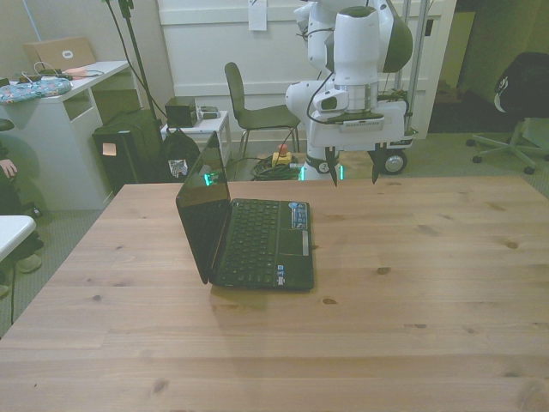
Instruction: Close the laptop
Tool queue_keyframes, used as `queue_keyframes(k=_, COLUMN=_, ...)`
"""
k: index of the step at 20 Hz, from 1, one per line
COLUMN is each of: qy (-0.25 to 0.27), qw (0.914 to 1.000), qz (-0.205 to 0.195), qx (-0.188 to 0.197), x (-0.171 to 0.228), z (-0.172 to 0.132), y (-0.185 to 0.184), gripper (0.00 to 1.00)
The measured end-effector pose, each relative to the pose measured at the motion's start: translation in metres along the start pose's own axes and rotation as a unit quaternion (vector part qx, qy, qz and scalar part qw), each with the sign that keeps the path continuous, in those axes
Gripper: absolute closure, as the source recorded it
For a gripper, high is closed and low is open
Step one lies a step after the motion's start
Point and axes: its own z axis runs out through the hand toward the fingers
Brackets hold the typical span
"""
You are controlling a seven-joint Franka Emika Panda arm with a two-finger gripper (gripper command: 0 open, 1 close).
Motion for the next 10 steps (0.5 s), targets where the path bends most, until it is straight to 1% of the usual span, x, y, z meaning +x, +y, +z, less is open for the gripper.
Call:
queue_keyframes(k=4, qy=-0.002, qw=1.0, qz=0.004, qx=0.0, x=0.005, z=0.0, y=0.002, gripper=0.0)
queue_keyframes(k=6, qy=0.006, qw=0.9999, qz=0.011, qx=-0.001, x=0.017, z=-0.009, y=0.004, gripper=0.0)
queue_keyframes(k=8, qy=0.017, qw=0.9997, qz=0.019, qx=-0.006, x=0.033, z=-0.027, y=0.006, gripper=0.0)
queue_keyframes(k=10, qy=0.028, qw=0.9991, qz=0.031, qx=-0.004, x=0.051, z=-0.056, y=0.006, gripper=0.0)
